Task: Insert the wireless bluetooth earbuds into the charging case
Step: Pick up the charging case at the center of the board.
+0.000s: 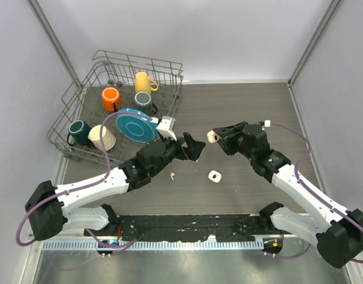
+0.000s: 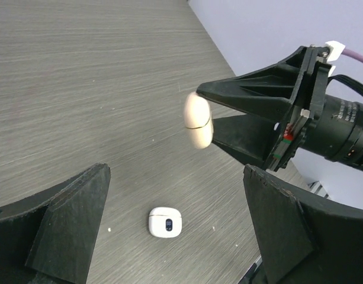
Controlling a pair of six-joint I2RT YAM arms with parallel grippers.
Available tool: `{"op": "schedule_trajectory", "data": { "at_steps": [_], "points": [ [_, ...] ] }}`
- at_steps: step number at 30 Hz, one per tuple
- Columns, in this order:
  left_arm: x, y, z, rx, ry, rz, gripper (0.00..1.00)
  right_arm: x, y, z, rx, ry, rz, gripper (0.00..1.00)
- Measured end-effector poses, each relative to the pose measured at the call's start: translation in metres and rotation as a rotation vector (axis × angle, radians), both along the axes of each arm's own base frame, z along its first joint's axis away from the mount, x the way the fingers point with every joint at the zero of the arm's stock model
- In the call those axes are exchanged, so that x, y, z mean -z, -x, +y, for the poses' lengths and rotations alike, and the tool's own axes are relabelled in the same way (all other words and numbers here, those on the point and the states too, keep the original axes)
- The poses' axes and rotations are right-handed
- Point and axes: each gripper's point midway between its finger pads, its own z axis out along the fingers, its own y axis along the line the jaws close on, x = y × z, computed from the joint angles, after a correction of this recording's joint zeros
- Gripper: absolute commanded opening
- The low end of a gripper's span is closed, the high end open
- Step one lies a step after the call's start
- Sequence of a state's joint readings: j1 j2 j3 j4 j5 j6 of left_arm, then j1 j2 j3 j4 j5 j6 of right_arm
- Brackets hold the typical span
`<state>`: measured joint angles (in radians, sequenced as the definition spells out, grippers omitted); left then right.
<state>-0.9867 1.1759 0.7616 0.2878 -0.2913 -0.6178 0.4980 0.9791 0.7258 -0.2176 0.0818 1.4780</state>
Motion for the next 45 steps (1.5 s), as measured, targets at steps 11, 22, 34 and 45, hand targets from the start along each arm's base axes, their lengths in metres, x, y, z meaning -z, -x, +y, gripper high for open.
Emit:
{"op": "schedule_trajectory", "data": {
  "at_steps": [11, 22, 34, 45],
  "points": [
    [0.009, -0.008, -0.024, 0.017, 0.058, 0.007, 0.91, -0.006, 0.007, 0.023, -0.041, -0.049, -0.01, 0.01],
    [0.019, -0.012, -0.037, 0.034, 0.08, 0.02, 0.73, -0.009, 0.006, 0.031, -0.07, -0.074, -0.015, 0.01],
    [0.024, -0.016, -0.048, 0.042, 0.104, 0.013, 0.44, -0.01, 0.009, 0.036, -0.096, -0.086, -0.014, 0.01],
    [0.026, -0.019, -0.053, 0.041, 0.117, 0.015, 0.11, -0.013, 0.01, 0.034, -0.094, -0.09, -0.024, 0.01]
  ]
}}
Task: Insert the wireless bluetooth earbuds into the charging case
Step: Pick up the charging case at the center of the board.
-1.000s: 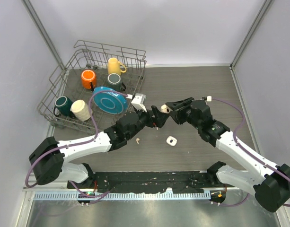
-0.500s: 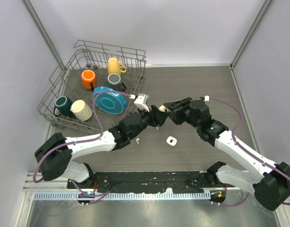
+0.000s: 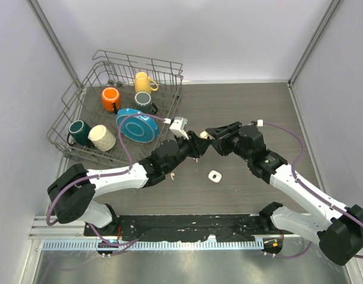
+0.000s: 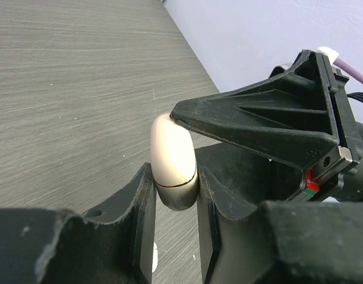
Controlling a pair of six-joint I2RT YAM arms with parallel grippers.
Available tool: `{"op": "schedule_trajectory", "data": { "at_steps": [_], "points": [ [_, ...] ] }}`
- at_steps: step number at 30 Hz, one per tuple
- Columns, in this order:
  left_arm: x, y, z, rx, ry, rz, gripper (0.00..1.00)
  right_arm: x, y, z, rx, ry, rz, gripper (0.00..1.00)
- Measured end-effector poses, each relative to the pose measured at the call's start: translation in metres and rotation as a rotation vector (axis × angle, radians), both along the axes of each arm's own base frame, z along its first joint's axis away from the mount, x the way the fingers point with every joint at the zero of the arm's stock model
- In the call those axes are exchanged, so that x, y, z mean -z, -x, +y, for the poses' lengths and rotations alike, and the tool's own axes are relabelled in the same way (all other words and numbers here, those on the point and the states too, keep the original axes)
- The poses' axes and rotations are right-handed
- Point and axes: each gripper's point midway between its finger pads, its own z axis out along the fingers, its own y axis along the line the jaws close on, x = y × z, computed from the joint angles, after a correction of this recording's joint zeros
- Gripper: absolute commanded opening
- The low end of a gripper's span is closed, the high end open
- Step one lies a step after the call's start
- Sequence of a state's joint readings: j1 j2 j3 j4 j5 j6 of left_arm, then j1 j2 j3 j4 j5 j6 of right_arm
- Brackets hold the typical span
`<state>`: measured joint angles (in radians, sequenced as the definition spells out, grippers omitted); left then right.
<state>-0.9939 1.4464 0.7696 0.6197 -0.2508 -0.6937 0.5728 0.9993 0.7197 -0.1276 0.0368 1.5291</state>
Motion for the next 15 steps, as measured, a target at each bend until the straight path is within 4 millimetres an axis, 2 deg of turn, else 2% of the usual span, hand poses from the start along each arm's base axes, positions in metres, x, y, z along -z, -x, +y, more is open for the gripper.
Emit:
{"op": "schedule_trajectory", "data": {
  "at_steps": [2, 3, 4, 7, 10, 12, 13, 15],
  "points": [
    [-0.0008, -0.0003, -0.0006, 0.0, 0.004, -0.001, 0.13, -0.001, -0.0001, -0.0008, 0.003, 0.0, -0.003, 0.01],
    [-0.0011, -0.0006, -0.0009, 0.0, 0.007, -0.003, 0.2, -0.0013, 0.0, -0.001, 0.004, -0.001, -0.005, 0.01],
    [-0.0012, -0.0008, -0.0013, 0.0, 0.008, -0.003, 0.4, -0.0014, -0.0003, -0.0015, 0.006, 0.0, -0.005, 0.01],
    [-0.0009, -0.0012, -0.0023, 0.001, 0.01, -0.005, 0.38, -0.0002, 0.0006, -0.0014, 0.003, 0.0, -0.003, 0.01],
    [0.0001, -0.0014, -0.0028, 0.002, 0.007, -0.004, 0.41, 0.0014, 0.0037, -0.0002, -0.008, -0.002, 0.001, 0.01],
    [-0.0003, -0.0016, -0.0031, 0.002, 0.009, -0.005, 0.36, 0.0015, 0.0041, 0.0002, -0.011, -0.002, 0.002, 0.01],
    [-0.0011, -0.0018, -0.0034, 0.002, 0.011, -0.006, 0.29, 0.0016, 0.0043, 0.0003, -0.012, -0.002, 0.002, 0.01],
    [-0.0009, -0.0023, -0.004, 0.001, 0.013, -0.006, 0.21, 0.0009, 0.0041, 0.0, -0.01, -0.004, 0.0, 0.01]
  ]
}}
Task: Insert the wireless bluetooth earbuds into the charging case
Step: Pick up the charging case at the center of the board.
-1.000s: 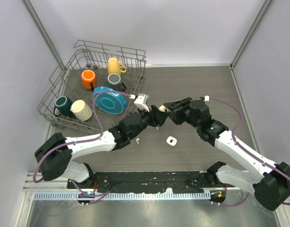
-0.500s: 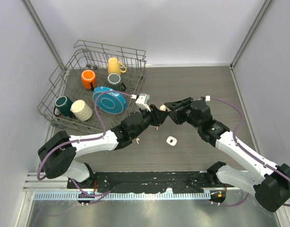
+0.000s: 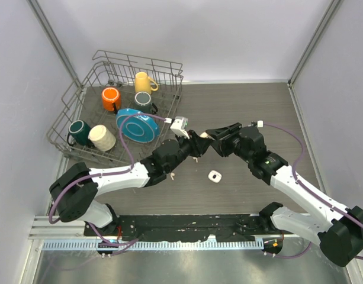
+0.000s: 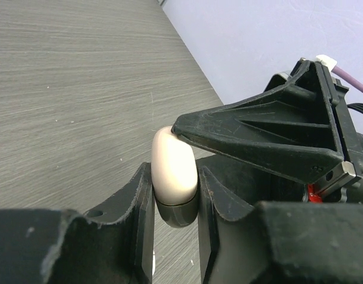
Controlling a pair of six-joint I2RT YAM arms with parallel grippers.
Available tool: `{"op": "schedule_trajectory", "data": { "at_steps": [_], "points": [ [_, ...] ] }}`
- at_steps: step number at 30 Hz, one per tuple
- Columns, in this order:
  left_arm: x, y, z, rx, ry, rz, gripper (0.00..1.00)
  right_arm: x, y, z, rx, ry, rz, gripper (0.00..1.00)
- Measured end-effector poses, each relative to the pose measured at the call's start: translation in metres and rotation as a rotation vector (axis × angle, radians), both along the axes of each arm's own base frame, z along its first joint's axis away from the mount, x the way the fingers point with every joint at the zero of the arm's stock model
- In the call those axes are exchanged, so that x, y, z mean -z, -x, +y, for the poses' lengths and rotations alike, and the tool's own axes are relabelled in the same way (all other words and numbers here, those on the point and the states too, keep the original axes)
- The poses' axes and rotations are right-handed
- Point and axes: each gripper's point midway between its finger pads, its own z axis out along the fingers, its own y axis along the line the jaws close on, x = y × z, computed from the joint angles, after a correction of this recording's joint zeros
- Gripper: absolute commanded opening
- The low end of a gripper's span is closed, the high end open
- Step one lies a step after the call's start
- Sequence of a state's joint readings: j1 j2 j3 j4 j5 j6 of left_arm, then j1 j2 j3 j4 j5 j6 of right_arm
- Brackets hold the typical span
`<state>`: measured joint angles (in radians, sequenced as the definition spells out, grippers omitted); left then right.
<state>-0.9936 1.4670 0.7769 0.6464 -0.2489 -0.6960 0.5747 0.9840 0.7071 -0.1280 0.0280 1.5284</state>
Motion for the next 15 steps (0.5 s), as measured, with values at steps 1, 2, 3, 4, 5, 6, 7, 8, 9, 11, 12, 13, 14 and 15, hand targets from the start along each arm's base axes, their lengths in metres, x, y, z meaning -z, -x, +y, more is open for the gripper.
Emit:
{"op": "schedule_trajectory", "data": {
  "at_steps": [1, 2, 3, 4, 5, 6, 7, 8, 9, 11, 12, 13, 14, 15],
  "points": [
    [0.0, 0.0, -0.001, 0.0, 0.003, 0.002, 0.12, 0.0, 0.0, 0.0, 0.002, 0.0, -0.001, 0.01],
    [-0.001, 0.0, -0.001, 0.0, 0.007, 0.004, 0.07, -0.001, 0.0, -0.001, 0.005, 0.0, -0.003, 0.01],
    [-0.002, 0.0, -0.001, 0.001, 0.01, 0.002, 0.02, -0.002, 0.0, -0.001, 0.005, -0.001, -0.006, 0.02],
    [-0.002, 0.0, -0.002, 0.002, 0.012, 0.001, 0.0, -0.002, 0.0, -0.001, 0.005, -0.001, -0.008, 0.03],
    [-0.002, 0.0, -0.002, 0.003, 0.012, 0.0, 0.0, -0.003, 0.0, -0.002, 0.005, 0.0, -0.01, 0.1],
    [-0.003, 0.0, -0.002, 0.005, 0.011, -0.001, 0.0, -0.003, 0.0, -0.002, 0.004, 0.001, -0.011, 0.16],
    [-0.003, 0.0, -0.002, 0.007, 0.01, -0.002, 0.0, -0.003, 0.0, -0.002, 0.003, 0.003, -0.013, 0.23],
    [-0.003, 0.001, -0.002, 0.011, 0.009, -0.004, 0.0, -0.003, 0.0, -0.002, 0.003, 0.004, -0.015, 0.48],
    [-0.002, 0.001, -0.003, 0.015, 0.006, -0.007, 0.0, -0.003, 0.001, -0.002, 0.001, 0.009, -0.019, 0.59],
    [-0.004, 0.003, -0.004, 0.032, -0.002, -0.023, 0.0, -0.005, 0.002, -0.003, -0.009, 0.022, -0.037, 0.76],
    [-0.004, 0.004, -0.005, 0.044, -0.012, -0.037, 0.0, -0.006, 0.004, -0.003, -0.024, 0.034, -0.052, 0.82],
    [-0.004, 0.006, -0.006, 0.057, -0.022, -0.049, 0.0, -0.008, 0.006, -0.002, -0.043, 0.044, -0.067, 0.82],
    [-0.003, 0.009, -0.006, 0.076, -0.038, -0.067, 0.0, -0.01, 0.008, -0.001, -0.059, 0.052, -0.076, 0.83],
    [-0.001, 0.011, -0.004, 0.091, -0.058, -0.086, 0.0, -0.013, 0.01, 0.0, -0.079, 0.065, -0.091, 0.83]
  ]
}}
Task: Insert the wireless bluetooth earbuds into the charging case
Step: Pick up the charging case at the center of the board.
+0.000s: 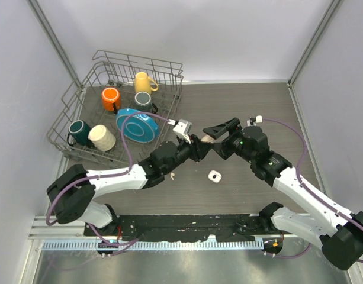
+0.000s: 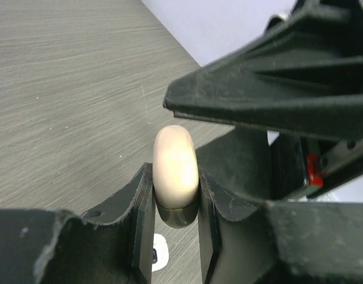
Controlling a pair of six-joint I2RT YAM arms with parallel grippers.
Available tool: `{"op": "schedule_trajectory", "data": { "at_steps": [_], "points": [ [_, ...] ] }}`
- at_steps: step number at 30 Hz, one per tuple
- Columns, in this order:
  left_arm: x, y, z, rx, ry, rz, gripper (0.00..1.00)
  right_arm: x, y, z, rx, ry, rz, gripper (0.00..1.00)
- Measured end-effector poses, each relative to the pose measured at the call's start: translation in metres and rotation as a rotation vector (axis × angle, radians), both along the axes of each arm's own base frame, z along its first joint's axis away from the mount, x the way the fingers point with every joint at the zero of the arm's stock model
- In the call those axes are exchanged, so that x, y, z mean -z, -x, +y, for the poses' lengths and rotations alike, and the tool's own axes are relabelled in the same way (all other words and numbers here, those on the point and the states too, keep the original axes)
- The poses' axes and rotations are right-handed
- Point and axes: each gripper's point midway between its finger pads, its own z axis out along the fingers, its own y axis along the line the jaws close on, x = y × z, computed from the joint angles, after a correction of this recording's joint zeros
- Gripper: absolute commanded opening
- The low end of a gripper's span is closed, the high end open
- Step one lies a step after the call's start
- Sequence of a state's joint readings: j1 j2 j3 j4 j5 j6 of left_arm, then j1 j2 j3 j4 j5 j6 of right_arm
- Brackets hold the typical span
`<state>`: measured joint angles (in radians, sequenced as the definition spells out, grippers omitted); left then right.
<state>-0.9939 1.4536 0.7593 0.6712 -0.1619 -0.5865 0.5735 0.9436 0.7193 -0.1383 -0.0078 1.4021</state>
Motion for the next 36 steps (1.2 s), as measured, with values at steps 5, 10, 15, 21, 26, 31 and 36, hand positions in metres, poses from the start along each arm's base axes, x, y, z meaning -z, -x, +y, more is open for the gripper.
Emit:
{"op": "schedule_trajectory", "data": {
  "at_steps": [5, 10, 15, 21, 26, 31, 36],
  "points": [
    [-0.013, 0.021, 0.017, 0.079, -0.06, -0.144, 0.0, -0.021, 0.009, 0.01, -0.114, 0.034, -0.06, 0.83],
    [-0.041, 0.047, 0.04, 0.158, -0.102, -0.348, 0.0, -0.036, 0.019, 0.024, -0.237, 0.026, -0.101, 0.83],
    [-0.062, 0.057, 0.061, 0.198, -0.14, -0.462, 0.0, -0.038, 0.035, 0.036, -0.361, 0.0, -0.107, 0.83],
    [-0.065, 0.055, 0.079, 0.21, -0.171, -0.499, 0.0, -0.052, 0.049, 0.047, -0.461, -0.055, -0.143, 0.83],
    [-0.055, 0.053, 0.082, 0.247, -0.186, -0.47, 0.0, -0.068, 0.056, 0.053, -0.523, -0.1, -0.2, 0.83],
    [-0.045, 0.053, 0.078, 0.288, -0.19, -0.438, 0.0, -0.068, 0.059, 0.058, -0.569, -0.119, -0.202, 0.83],
    [-0.039, 0.051, 0.078, 0.305, -0.186, -0.408, 0.0, -0.06, 0.056, 0.06, -0.58, -0.108, -0.181, 0.8]
  ]
}}
